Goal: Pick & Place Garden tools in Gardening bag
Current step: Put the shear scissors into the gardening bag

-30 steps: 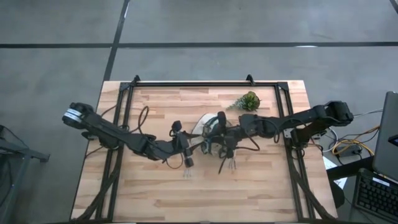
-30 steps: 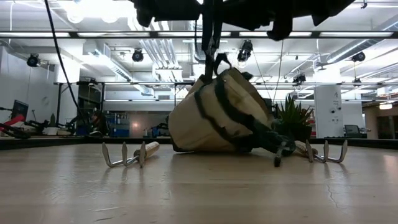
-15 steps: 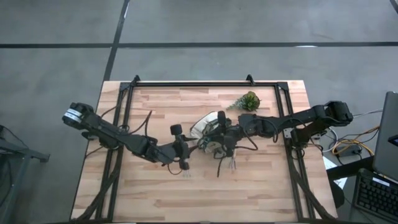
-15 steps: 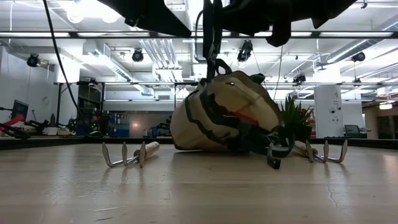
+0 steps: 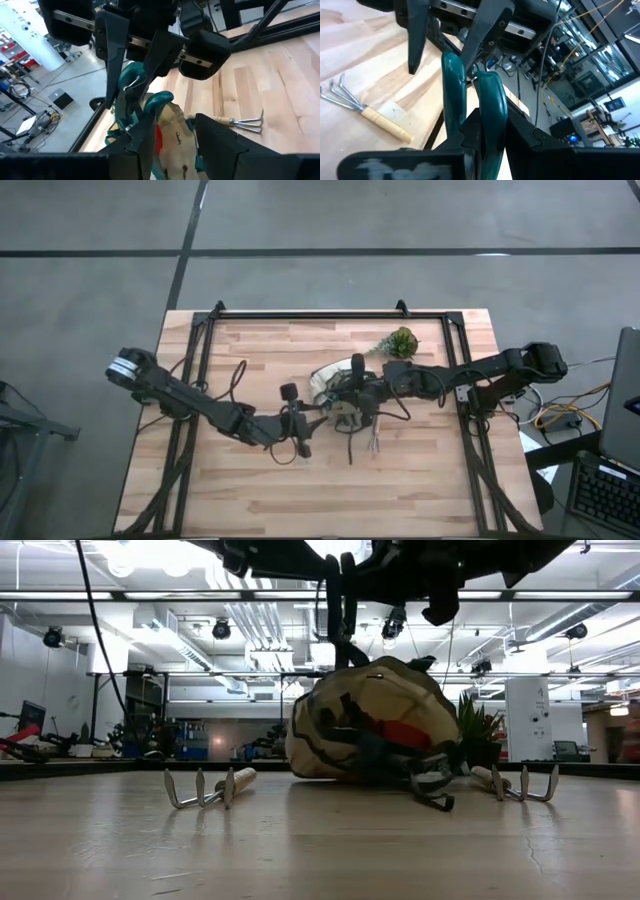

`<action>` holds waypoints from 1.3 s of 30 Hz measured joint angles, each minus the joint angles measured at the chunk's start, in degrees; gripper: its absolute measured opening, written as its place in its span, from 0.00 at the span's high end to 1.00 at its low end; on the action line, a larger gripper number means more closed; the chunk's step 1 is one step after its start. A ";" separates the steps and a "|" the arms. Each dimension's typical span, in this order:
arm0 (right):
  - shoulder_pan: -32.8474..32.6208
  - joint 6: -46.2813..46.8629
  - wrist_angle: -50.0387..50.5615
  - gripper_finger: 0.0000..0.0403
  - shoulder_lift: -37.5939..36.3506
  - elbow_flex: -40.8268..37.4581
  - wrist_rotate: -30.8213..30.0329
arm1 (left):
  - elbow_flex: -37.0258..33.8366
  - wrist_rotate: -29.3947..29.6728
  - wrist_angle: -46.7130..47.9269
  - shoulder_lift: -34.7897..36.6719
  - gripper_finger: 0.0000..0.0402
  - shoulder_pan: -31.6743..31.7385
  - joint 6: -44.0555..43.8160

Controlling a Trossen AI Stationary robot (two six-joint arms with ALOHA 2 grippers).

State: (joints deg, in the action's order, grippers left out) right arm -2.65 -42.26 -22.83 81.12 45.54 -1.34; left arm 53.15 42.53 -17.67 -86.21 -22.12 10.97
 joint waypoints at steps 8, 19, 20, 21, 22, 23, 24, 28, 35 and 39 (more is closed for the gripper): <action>0.13 0.28 -0.10 0.89 0.00 -0.22 -1.32 | -0.02 4.91 -4.79 -3.16 0.65 1.65 4.79; 0.02 -0.18 -0.29 0.89 0.04 -0.49 -2.37 | 0.11 14.79 -9.61 -3.76 0.64 1.85 4.57; 0.02 -0.18 -0.17 0.89 0.02 -0.59 -2.67 | 0.11 14.40 -9.51 -3.76 0.64 1.92 4.00; 0.02 -0.20 -0.26 0.89 0.02 -0.67 -2.67 | 0.11 14.39 -9.54 -3.76 0.64 1.94 3.35; 0.02 -0.25 -0.28 0.89 0.16 -0.77 -2.79 | 0.10 13.62 -9.53 -3.82 0.64 1.99 2.77; -0.03 -0.93 -0.19 0.89 0.38 -0.81 -3.33 | 0.08 12.30 -9.45 -3.85 0.64 2.10 2.64; -0.11 -1.43 -0.11 0.89 0.53 -0.84 -3.66 | 0.06 11.20 -9.32 -3.87 0.64 2.16 2.74; -0.08 -1.68 -0.06 0.89 0.63 -0.89 -2.65 | 0.04 9.60 -9.49 -3.87 0.64 3.14 2.20; -0.01 -1.95 1.04 0.89 0.89 -0.97 -2.84 | 0.04 -0.84 -9.02 -3.87 0.65 5.68 2.11; 0.00 -1.79 1.06 0.89 1.25 -1.00 -3.02 | 0.05 0.64 -8.59 -3.87 0.65 6.22 0.01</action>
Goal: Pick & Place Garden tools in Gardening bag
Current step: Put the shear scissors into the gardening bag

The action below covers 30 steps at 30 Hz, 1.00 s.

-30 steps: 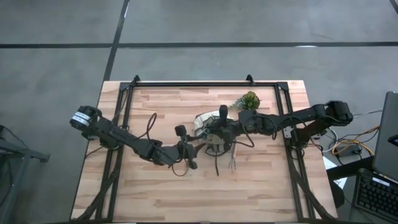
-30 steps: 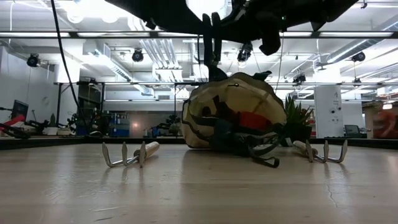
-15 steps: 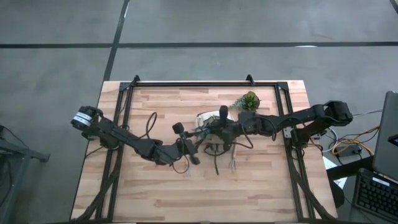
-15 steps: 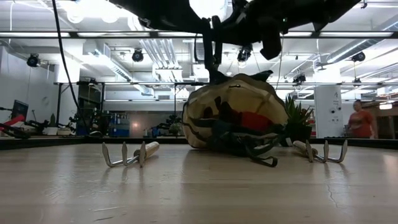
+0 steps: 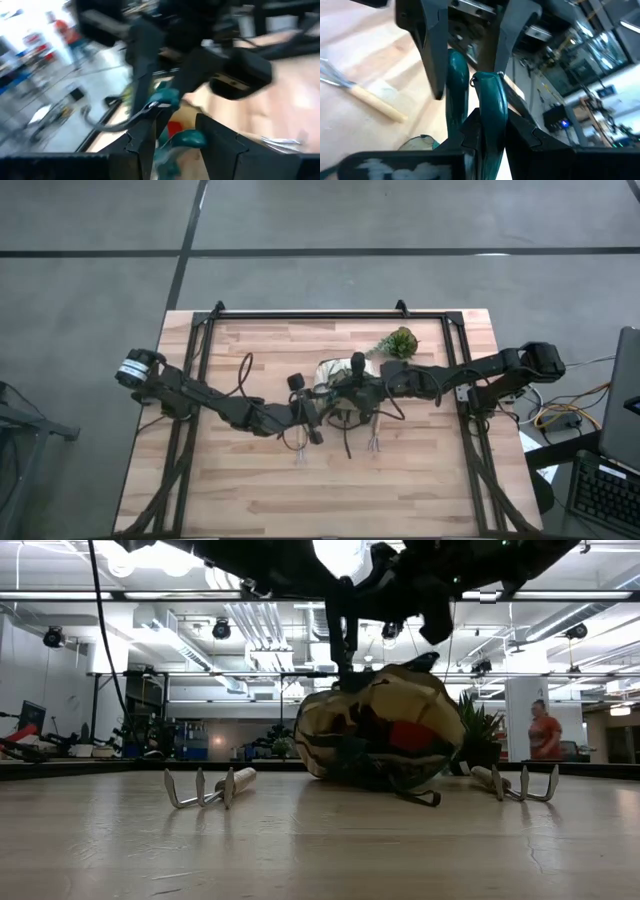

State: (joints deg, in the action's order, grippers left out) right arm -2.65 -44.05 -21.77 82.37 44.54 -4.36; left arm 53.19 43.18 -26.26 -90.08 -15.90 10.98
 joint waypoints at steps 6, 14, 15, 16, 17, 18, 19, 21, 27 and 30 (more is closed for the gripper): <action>0.20 0.30 0.16 0.89 0.26 0.02 -1.00 | 0.06 1.80 3.22 -0.14 0.65 0.90 -2.47; 0.15 0.39 -0.67 0.89 0.26 -0.09 -0.59 | 0.12 0.52 4.56 -0.22 0.73 1.23 -0.29; 0.15 0.39 -0.68 0.89 0.26 -0.09 -0.62 | 0.15 0.57 4.86 -0.22 0.75 1.23 0.37; 0.15 0.55 -0.69 0.89 0.26 -0.09 -0.62 | 0.15 0.57 5.11 -0.22 0.77 1.23 0.83; 0.15 0.87 -0.69 0.89 0.26 -0.09 -0.59 | 0.15 0.58 5.35 -0.22 0.80 1.23 1.12; 0.15 1.25 -0.69 0.89 0.26 -0.09 -0.59 | 0.15 0.62 5.51 -0.22 0.82 1.23 1.44; 0.15 1.50 -0.64 0.89 0.26 -0.09 -0.54 | 0.15 0.63 5.69 -0.22 0.84 1.23 1.93; 0.15 2.10 -0.70 0.88 0.26 -0.09 -1.06 | 0.15 0.61 5.71 -0.22 0.84 1.23 3.03; -0.01 6.13 -0.99 0.71 -0.17 -0.09 -3.04 | -0.01 1.90 6.52 -0.29 0.86 1.32 6.76; -0.38 7.16 -1.33 0.65 -0.90 0.14 -2.21 | -0.01 4.18 6.63 -0.35 0.87 1.54 8.81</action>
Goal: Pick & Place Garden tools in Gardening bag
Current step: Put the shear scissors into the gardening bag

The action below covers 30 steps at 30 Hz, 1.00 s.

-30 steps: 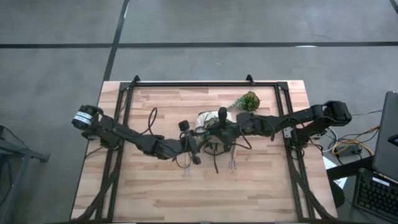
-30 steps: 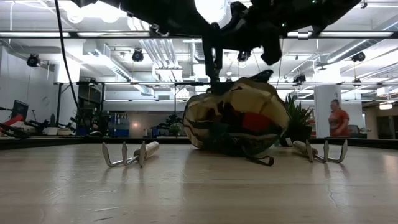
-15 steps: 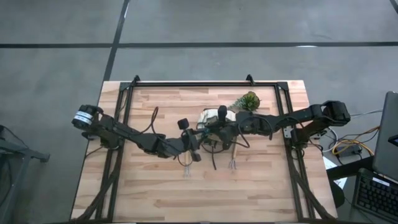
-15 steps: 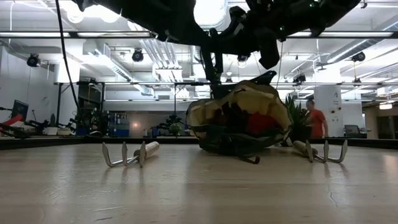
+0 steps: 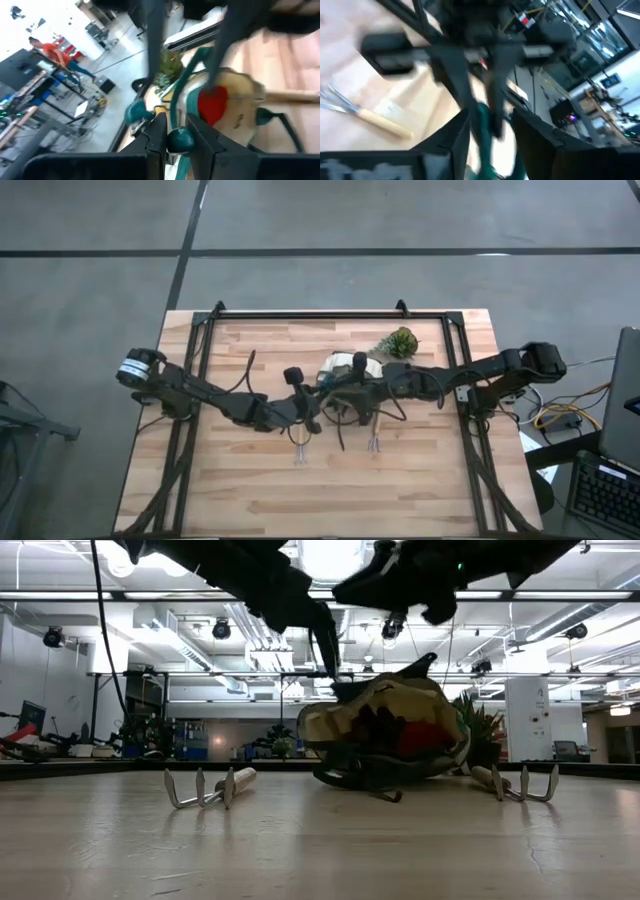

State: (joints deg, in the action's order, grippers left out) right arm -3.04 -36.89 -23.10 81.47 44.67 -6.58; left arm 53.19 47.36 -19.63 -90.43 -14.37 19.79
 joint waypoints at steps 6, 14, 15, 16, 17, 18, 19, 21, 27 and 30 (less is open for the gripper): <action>-0.65 6.86 0.51 0.58 -2.85 0.77 -0.30 | -0.04 -1.28 3.22 0.00 0.88 0.15 6.75; -3.49 19.14 19.64 0.59 -7.49 2.77 -0.53 | -0.04 -7.43 4.76 0.00 0.88 1.10 13.47; -3.82 20.78 21.11 0.60 -7.35 2.79 -0.51 | -0.04 -8.55 4.77 0.00 0.89 1.39 14.06; -4.07 22.12 22.14 0.60 -6.83 2.79 -0.44 | -0.04 -9.53 5.14 0.00 0.89 1.63 15.16; -4.20 23.22 22.81 0.61 -6.28 2.81 -0.38 | 0.02 -10.66 5.82 0.00 0.89 1.74 16.61; -4.21 24.18 23.77 0.62 -5.77 2.81 -0.43 | 0.04 -11.03 6.37 0.00 0.89 1.77 18.84; -4.15 25.17 24.69 0.62 -5.20 2.79 -0.50 | 0.04 -11.05 6.83 0.00 0.89 1.69 21.45; -3.95 26.32 24.91 0.63 -3.99 2.75 -0.91 | 0.04 -10.11 6.68 0.00 0.89 1.48 25.65; -4.38 27.32 25.78 0.67 -0.15 2.66 2.76 | 0.41 -10.01 7.88 0.00 0.89 1.20 39.47; -4.20 28.19 25.73 0.68 1.68 2.66 2.06 | 1.02 -10.63 8.51 0.00 0.89 1.01 41.30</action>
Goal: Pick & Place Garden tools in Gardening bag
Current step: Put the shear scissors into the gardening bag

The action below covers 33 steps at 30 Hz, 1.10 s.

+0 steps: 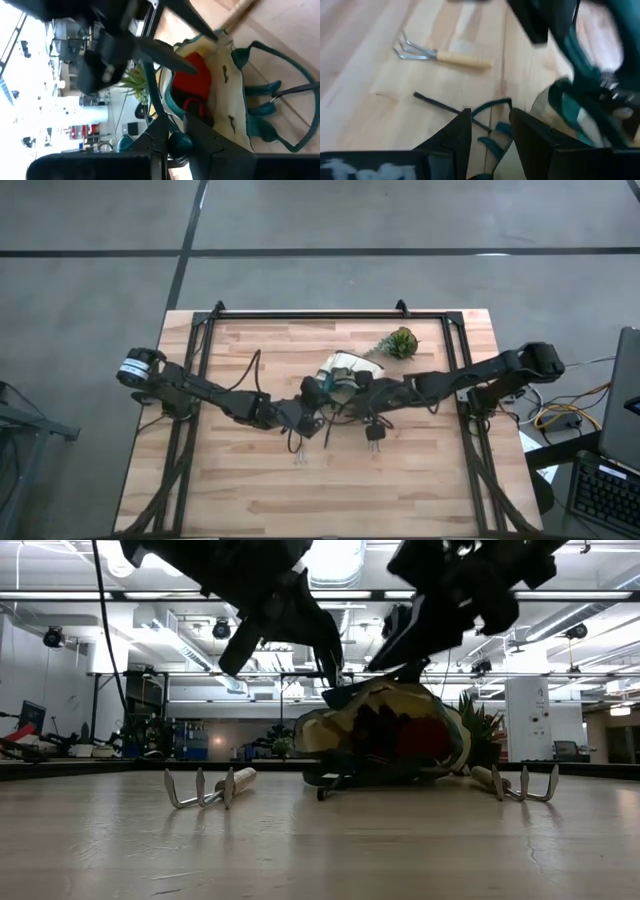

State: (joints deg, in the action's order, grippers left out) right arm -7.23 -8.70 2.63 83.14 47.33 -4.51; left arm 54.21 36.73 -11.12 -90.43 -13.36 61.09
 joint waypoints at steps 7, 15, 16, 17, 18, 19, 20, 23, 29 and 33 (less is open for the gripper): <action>-1.17 7.26 3.70 0.66 5.53 1.79 -11.59 | 2.57 -2.60 5.10 0.00 0.89 0.16 0.80; -5.72 12.27 12.61 0.58 12.97 8.63 -18.42 | 2.87 -5.00 8.24 -0.17 0.89 0.65 2.17; -6.10 12.87 13.25 0.57 14.33 9.40 -18.61 | 2.79 -5.08 8.52 -0.17 0.89 0.72 2.19; -6.47 13.14 13.66 0.56 15.72 10.13 -18.92 | 2.79 -5.19 8.56 -0.17 0.89 0.81 2.22; -6.89 13.77 13.71 0.56 17.16 10.69 -20.06 | 2.81 -5.31 8.38 -0.17 0.89 0.89 2.18; -7.29 14.10 13.69 0.55 18.63 11.21 -21.24 | 2.87 -5.49 8.40 -0.17 0.89 0.91 2.18; -7.66 14.07 13.82 0.55 19.98 11.66 -22.37 | 2.89 -5.93 8.40 -0.17 0.89 0.91 2.41; -8.74 14.55 16.53 0.54 23.71 13.22 -29.41 | 3.03 -6.38 8.98 -0.17 0.89 0.92 3.48; -9.43 20.71 21.13 0.56 27.58 15.35 -37.79 | 3.03 -8.74 9.19 -0.17 0.89 0.91 3.40; -9.13 21.00 21.07 0.58 29.63 16.34 -39.20 | 3.03 -10.48 9.22 -0.20 0.89 0.93 3.40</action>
State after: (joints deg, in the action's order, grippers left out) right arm -16.36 12.30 23.70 112.78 63.67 -43.71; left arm 57.23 26.25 -1.90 -90.63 -12.43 64.49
